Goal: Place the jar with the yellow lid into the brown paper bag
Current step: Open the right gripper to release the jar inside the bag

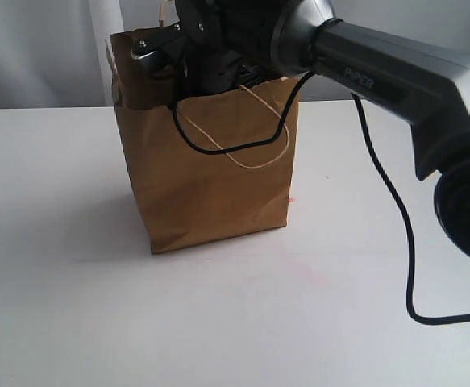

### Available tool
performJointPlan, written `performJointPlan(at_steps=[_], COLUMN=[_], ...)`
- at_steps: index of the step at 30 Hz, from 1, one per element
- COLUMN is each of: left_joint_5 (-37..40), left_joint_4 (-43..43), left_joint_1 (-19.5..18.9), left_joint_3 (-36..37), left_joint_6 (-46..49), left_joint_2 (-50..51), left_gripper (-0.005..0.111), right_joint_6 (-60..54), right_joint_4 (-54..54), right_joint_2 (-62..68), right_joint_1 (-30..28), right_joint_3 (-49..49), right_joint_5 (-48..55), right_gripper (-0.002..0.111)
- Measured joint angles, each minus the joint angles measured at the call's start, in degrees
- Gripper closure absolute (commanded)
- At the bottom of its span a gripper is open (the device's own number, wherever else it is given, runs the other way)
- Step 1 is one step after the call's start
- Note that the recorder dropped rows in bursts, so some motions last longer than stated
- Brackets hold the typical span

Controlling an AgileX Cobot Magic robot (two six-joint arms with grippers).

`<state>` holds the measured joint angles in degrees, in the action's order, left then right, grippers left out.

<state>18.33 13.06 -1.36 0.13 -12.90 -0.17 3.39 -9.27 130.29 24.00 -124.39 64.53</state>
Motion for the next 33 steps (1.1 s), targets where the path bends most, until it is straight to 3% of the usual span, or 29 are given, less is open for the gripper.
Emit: performJointPlan(at_steps=[8,12,16,25,33], left_joint_5=[0.0,0.0,0.0,0.0,0.0], left_joint_4=[0.0,0.0,0.0,0.0,0.0], left_joint_1=[0.0,0.0,0.0,0.0,0.0], left_joint_3=[0.0,0.0,0.0,0.0,0.0], left_joint_6=[0.0,0.0,0.0,0.0,0.0], left_joint_2=[0.0,0.0,0.0,0.0,0.0], left_gripper=[0.106,0.106,0.106,0.106,0.106], right_joint_6=[0.0,0.0,0.0,0.0,-0.2], right_joint_4=[0.0,0.0,0.0,0.0,0.0], right_joint_2=[0.0,0.0,0.0,0.0,0.0], right_joint_1=[0.0,0.0,0.0,0.0,0.0], right_joint_3=[0.0,0.0,0.0,0.0,0.0], right_joint_5=[0.0,0.0,-0.2,-1.0,-1.6], right_gripper=[0.054,0.037,0.031,0.029,0.004])
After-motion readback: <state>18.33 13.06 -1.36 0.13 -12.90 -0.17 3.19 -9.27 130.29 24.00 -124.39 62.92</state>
